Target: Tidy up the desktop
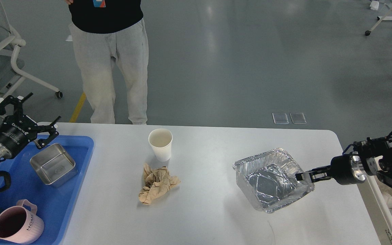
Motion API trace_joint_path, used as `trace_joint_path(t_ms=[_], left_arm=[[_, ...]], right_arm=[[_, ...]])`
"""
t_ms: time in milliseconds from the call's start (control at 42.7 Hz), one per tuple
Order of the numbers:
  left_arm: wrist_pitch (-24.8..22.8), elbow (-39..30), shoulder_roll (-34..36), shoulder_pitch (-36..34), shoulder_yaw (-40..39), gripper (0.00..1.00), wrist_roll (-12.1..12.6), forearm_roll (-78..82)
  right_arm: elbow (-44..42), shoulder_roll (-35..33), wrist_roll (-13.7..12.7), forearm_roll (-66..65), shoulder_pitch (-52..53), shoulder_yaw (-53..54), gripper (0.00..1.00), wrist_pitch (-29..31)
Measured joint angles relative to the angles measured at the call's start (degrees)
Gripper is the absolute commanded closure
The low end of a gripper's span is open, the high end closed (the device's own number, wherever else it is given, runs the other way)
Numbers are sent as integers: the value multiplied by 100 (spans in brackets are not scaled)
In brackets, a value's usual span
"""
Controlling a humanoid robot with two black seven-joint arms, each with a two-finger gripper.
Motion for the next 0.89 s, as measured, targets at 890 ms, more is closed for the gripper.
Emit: trace_joint_path(t_ms=[890], left_arm=[[23, 3, 19, -8, -6, 2, 0, 0]], right_arm=[[2039, -1336, -1187, 2424, 1163, 85, 100, 888]])
